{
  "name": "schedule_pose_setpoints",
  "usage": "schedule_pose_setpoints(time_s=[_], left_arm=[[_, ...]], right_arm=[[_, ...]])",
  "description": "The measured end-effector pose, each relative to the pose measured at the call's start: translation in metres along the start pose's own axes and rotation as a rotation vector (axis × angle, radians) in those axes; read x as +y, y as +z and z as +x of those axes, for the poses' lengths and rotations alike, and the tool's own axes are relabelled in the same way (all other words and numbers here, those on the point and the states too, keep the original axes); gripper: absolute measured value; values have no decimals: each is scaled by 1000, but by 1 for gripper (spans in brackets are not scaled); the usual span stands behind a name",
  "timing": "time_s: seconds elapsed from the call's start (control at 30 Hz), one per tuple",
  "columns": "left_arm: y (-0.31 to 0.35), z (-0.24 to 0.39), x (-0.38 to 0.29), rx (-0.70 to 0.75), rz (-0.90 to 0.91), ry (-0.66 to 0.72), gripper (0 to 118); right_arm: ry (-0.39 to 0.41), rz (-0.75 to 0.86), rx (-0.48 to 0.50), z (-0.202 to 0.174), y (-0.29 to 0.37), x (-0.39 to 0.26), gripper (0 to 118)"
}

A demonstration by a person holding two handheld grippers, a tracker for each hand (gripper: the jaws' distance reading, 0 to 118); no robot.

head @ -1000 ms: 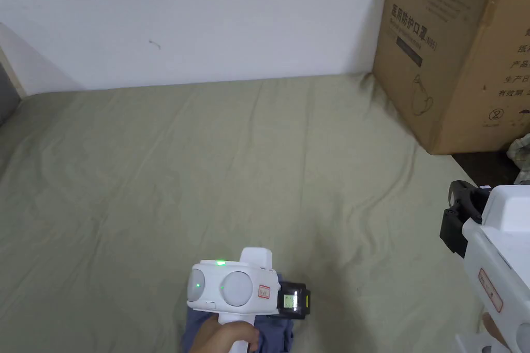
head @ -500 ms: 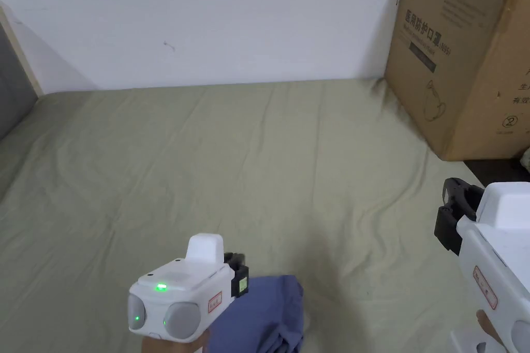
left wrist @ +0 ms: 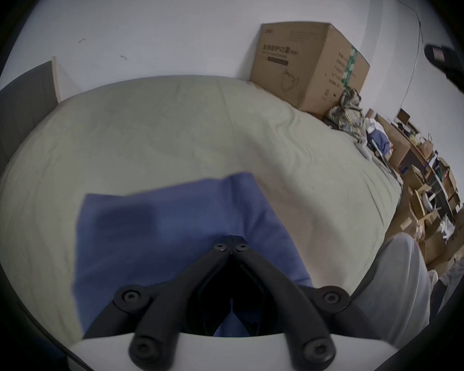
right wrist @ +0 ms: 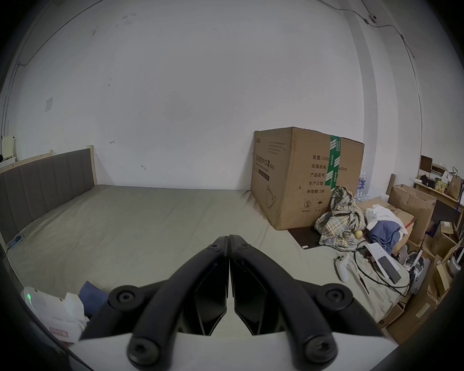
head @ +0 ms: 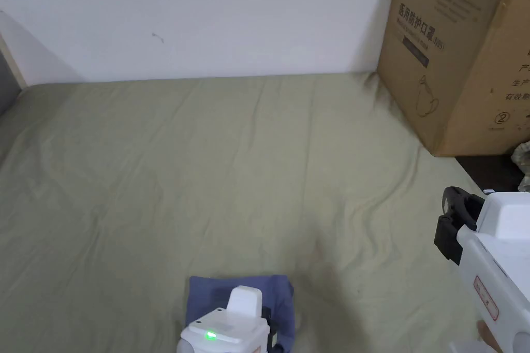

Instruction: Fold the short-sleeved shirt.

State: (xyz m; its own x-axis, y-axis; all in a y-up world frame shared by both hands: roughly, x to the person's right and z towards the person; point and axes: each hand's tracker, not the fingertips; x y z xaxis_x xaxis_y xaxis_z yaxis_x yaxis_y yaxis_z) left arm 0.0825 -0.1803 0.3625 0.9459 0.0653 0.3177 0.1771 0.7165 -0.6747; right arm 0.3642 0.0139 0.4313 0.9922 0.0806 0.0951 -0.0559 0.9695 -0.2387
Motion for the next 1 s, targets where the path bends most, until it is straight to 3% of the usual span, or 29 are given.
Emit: schedule_pose_setpoints(time_s=[0.4,0.73,1.0], left_arm=[[-16,13,-5,21,-43,5,0],[101,-27,69,-16,321,80,0],[186,-88,114,130,542,54,0]], right_arm=[[-14,-8,-17,4,4,0,1],[-3,62,45,-23,19,22,1],[-3,118,100,-53,24,38,1]])
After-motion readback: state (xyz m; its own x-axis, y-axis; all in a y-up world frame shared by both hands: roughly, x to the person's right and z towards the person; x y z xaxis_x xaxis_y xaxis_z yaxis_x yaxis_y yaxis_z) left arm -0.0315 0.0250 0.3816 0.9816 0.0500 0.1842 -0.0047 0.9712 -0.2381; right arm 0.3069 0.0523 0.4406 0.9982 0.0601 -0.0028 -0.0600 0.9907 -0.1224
